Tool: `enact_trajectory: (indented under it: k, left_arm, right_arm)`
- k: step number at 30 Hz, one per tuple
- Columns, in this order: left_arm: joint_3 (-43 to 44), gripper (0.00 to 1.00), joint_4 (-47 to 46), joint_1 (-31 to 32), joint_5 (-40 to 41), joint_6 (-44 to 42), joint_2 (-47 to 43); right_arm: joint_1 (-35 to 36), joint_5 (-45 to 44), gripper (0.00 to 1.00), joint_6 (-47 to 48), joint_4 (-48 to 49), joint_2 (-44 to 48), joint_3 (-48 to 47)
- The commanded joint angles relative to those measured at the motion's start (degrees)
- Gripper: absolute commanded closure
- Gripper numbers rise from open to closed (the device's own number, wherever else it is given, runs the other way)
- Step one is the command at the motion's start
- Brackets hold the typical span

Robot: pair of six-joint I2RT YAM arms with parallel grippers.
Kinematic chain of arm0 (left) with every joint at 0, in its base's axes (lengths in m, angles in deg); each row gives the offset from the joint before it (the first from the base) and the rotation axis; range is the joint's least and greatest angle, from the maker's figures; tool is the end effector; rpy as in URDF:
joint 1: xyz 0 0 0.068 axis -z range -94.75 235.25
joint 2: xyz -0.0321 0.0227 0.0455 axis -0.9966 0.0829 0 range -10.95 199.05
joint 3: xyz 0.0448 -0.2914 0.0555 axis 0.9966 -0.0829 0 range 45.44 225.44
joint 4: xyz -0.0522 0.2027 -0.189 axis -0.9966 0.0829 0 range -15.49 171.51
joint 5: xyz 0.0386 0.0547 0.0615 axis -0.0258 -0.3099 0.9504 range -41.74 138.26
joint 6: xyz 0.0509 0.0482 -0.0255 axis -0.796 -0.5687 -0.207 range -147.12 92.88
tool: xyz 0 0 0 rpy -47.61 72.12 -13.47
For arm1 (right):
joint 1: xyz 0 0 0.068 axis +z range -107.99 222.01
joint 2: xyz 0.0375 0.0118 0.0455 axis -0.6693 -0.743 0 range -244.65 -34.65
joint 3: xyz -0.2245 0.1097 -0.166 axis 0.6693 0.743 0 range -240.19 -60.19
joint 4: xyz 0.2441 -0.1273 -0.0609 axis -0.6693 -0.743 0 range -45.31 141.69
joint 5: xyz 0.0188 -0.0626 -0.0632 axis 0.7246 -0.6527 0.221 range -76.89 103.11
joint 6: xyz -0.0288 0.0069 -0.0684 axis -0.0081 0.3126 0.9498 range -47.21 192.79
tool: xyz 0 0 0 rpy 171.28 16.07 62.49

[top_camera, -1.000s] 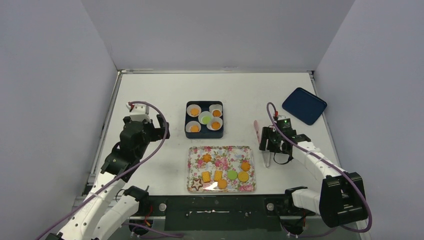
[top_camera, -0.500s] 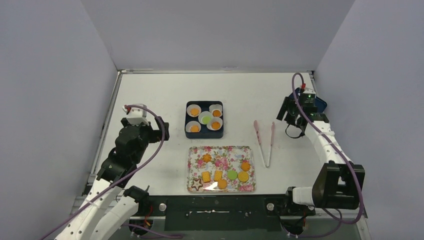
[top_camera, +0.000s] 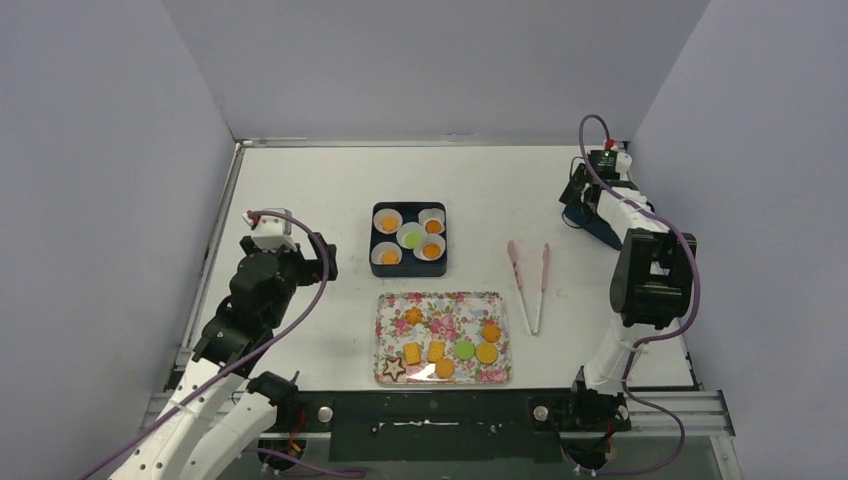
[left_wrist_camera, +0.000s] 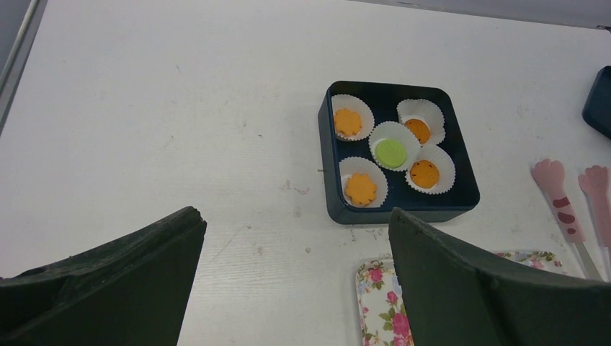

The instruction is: Pack the cookies

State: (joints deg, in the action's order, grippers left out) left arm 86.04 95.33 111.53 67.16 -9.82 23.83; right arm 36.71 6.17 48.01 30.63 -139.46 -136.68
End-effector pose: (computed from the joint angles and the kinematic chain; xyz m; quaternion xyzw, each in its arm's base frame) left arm 0.1598 -0.0563 0.3324 -0.0384 0.7880 -0.1019 0.6059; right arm 0.4439 -0.0488 0.2187 0.2632 0.8986 0.0026 0.3511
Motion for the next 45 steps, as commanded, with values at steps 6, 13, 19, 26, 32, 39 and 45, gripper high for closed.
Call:
enact_trajectory:
  k: [6,13,19,26,32,39,45]
  left_arm:
    - [0.5,0.03,-1.6,-0.8,0.5,-0.7,1.4]
    - [0.5,0.03,-1.6,-1.1,0.4,-0.8,2.2]
    - [0.4,0.03,-2.0,-1.4,0.1,-0.8,2.5]
    - [0.4,0.03,-2.2,-1.8,0.0,-0.8,2.5]
    - [0.4,0.03,-2.2,-2.3,0.0,-0.6,2.8]
    - [1.1,0.03,-2.7,-2.7,-1.7,3.0,3.3]
    - [1.3,0.03,-5.1,-3.0,-5.8,9.9,4.0]
  right_arm:
    - [-0.5,-1.7,0.4,-2.1,1.5,-12.8,-13.2]
    - [-0.5,-1.3,0.51,-1.6,1.0,-18.2,-16.8]
    - [-0.3,0.5,0.61,-0.7,-0.9,-21.3,-19.5]
    - [0.9,2.6,0.8,1.2,-2.6,-22.5,-20.7]
    - [3.8,5.6,0.95,5.2,-4.1,-19.6,-21.1]
    - [8.0,10.0,1.0,7.8,-1.0,-10.5,-13.0]
    - [11.9,13.7,1.0,9.6,4.1,-0.5,-3.9]
